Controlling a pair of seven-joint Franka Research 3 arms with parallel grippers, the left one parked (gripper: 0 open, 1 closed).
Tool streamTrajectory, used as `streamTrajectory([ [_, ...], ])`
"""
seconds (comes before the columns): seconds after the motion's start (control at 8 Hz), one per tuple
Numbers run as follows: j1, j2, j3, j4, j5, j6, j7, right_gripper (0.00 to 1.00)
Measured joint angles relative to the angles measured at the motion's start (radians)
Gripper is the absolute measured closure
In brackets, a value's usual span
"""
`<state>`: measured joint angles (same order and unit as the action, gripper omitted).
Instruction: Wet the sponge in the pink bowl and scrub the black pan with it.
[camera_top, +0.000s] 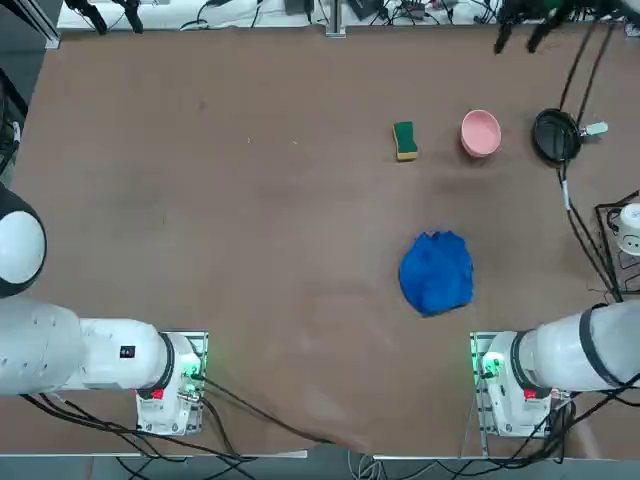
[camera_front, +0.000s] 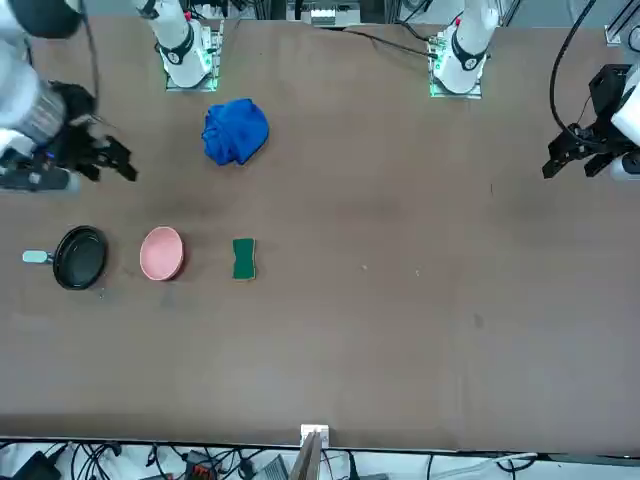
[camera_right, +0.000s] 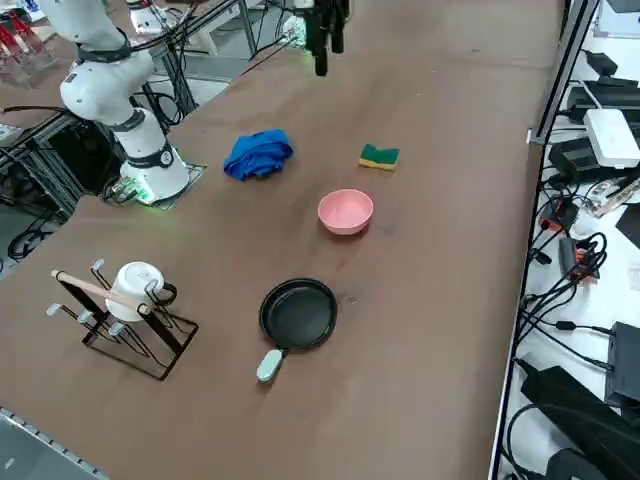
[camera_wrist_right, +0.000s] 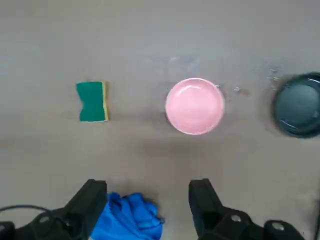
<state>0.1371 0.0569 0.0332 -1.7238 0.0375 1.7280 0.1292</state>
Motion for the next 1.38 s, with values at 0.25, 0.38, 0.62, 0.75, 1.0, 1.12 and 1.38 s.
streamTrajectory([
  [0.25,0.097,0.082,0.003,-0.08,0.001,0.166,0.069,0.0],
  [0.38,0.135,0.125,0.004,-0.095,0.001,0.219,0.096,0.0],
  [0.62,0.199,0.204,0.004,-0.1,0.001,0.302,0.111,0.0],
  [0.75,0.217,0.247,0.004,-0.101,0.001,0.344,0.112,0.0],
  [1.0,0.234,0.331,0.003,-0.1,-0.002,0.42,0.112,0.0],
  [1.12,0.237,0.361,0.003,-0.097,-0.003,0.447,0.112,0.0],
  [1.38,0.242,0.413,0.003,-0.068,-0.003,0.468,0.112,0.0],
])
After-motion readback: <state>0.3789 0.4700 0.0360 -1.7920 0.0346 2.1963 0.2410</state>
